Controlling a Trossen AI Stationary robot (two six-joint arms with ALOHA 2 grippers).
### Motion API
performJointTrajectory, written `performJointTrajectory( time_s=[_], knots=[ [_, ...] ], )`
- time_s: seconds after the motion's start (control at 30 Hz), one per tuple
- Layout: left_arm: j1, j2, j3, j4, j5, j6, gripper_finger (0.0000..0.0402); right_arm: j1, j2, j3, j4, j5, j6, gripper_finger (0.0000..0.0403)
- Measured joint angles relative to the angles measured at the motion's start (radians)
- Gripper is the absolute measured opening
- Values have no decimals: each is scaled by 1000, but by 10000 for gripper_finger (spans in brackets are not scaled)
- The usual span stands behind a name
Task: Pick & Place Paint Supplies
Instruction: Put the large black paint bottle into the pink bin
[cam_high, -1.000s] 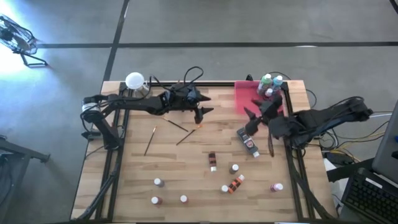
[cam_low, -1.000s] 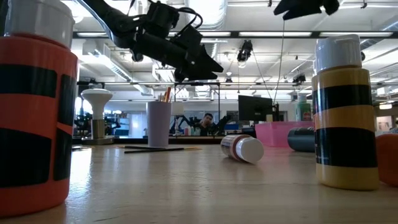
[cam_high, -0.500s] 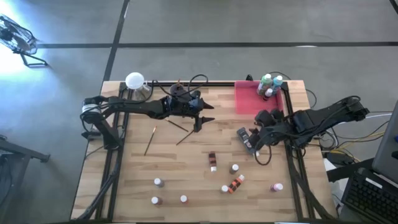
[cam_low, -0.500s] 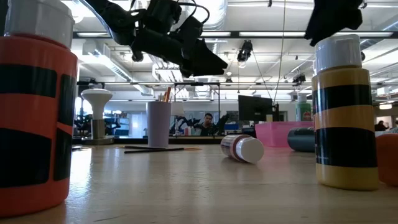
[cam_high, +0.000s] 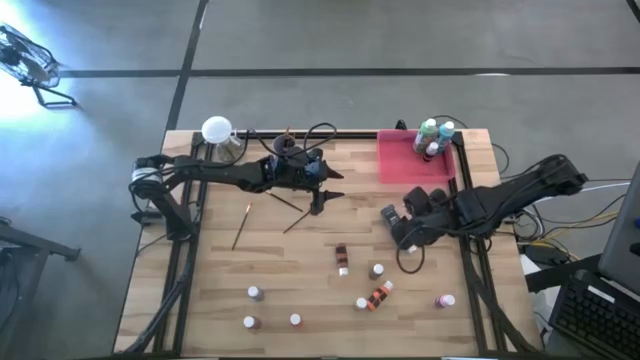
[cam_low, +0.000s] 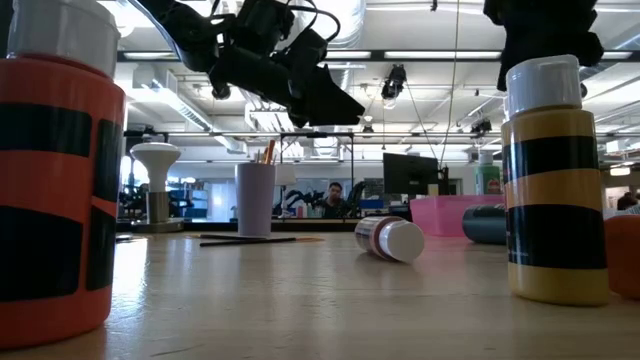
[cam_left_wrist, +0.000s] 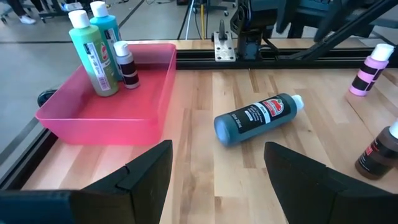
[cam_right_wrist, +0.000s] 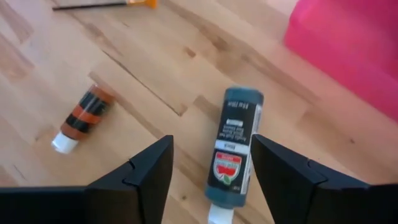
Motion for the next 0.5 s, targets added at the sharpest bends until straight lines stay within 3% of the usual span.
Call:
performJointTrajectory(
  time_s=[0.5],
  knots=[
    [0,0,0,0,0,0,259,-27,153,-97,-4,-108,89,266]
  ],
)
